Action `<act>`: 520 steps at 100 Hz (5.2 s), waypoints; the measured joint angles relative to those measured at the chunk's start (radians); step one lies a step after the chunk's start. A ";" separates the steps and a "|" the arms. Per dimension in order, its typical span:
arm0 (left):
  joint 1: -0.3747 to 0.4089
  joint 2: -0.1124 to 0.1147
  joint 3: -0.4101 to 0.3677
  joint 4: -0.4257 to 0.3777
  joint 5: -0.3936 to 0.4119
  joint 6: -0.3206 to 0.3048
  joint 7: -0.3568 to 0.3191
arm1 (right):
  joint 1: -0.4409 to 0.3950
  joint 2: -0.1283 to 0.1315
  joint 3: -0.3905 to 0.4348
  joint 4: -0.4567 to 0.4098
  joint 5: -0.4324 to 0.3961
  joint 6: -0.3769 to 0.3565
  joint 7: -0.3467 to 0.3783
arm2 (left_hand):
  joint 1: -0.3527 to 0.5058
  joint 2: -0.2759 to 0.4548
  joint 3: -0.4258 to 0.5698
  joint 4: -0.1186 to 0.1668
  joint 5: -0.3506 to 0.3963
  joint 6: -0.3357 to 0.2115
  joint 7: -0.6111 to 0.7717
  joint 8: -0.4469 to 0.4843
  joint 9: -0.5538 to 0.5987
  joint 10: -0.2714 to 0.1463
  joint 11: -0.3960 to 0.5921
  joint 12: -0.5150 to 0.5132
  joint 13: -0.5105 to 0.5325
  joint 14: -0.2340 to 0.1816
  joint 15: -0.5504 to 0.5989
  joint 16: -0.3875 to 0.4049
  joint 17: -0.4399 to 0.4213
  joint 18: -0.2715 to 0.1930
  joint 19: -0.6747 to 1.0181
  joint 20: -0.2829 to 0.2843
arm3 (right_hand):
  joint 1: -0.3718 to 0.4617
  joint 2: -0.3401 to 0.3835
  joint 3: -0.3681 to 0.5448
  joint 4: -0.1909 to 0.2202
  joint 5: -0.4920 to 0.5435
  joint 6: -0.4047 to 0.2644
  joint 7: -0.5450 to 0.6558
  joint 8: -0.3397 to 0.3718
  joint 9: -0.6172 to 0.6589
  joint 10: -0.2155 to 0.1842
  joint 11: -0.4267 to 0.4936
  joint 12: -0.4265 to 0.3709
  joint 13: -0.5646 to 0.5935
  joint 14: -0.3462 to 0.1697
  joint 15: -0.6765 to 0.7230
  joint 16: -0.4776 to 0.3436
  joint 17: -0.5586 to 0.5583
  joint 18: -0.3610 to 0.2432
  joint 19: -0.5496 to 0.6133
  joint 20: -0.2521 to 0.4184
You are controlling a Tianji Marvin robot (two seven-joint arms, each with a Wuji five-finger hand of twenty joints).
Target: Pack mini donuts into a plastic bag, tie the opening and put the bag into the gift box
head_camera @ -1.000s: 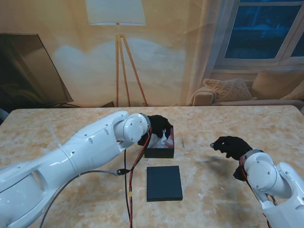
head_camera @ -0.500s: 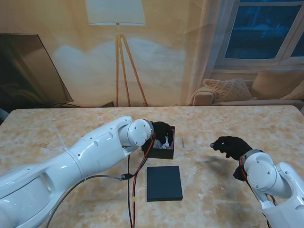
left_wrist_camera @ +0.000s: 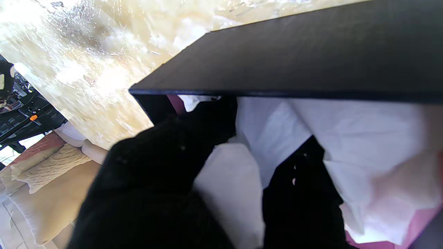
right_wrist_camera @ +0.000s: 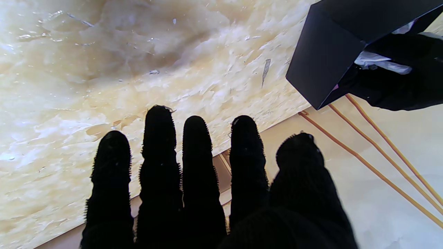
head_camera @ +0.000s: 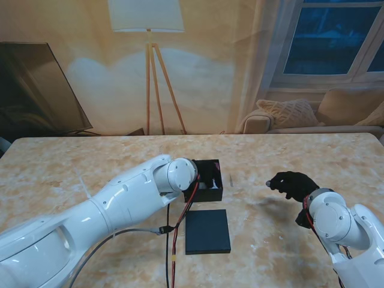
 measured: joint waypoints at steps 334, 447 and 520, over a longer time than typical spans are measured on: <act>0.107 0.108 -0.130 -0.181 -0.086 -0.002 -0.048 | 0.031 0.005 -0.039 0.008 0.066 0.023 0.029 | 0.209 0.566 -0.852 0.088 -0.025 0.178 -0.385 0.121 -0.170 0.125 -0.030 -0.286 -0.322 0.180 -0.122 -0.199 -0.325 0.138 -0.190 -0.095 | 0.018 -0.015 0.000 0.000 -0.002 0.004 0.011 -0.022 0.000 0.000 0.000 -0.002 0.000 0.000 0.000 0.000 0.000 0.000 -0.008 0.000; 0.070 0.148 -0.115 -0.230 0.010 -0.116 -0.111 | 0.032 0.006 -0.045 0.004 0.068 0.025 0.031 | 0.229 0.377 -0.611 0.087 -0.066 0.053 -0.198 0.061 -0.187 0.064 -0.024 -0.271 -0.342 0.133 -0.136 -0.199 -0.359 0.085 -0.239 -0.113 | 0.018 -0.015 0.000 0.000 -0.002 0.013 0.011 -0.022 0.000 0.000 0.000 -0.002 0.008 0.000 0.001 0.000 0.002 0.000 -0.008 0.000; 0.571 0.258 -0.583 -0.635 0.320 -0.248 0.090 | 0.051 0.014 -0.128 0.068 0.131 -0.153 0.084 | 0.002 0.314 -0.322 0.050 -0.085 0.091 -0.349 0.072 -0.231 0.028 -0.022 -0.281 -0.353 0.121 -0.149 -0.223 -0.351 0.074 -0.257 -0.116 | -0.067 -0.173 0.245 0.009 -0.152 -0.050 -0.260 -0.316 0.041 -0.023 -0.262 -0.332 0.040 -0.038 -0.443 -0.321 0.019 -0.051 -0.143 -0.164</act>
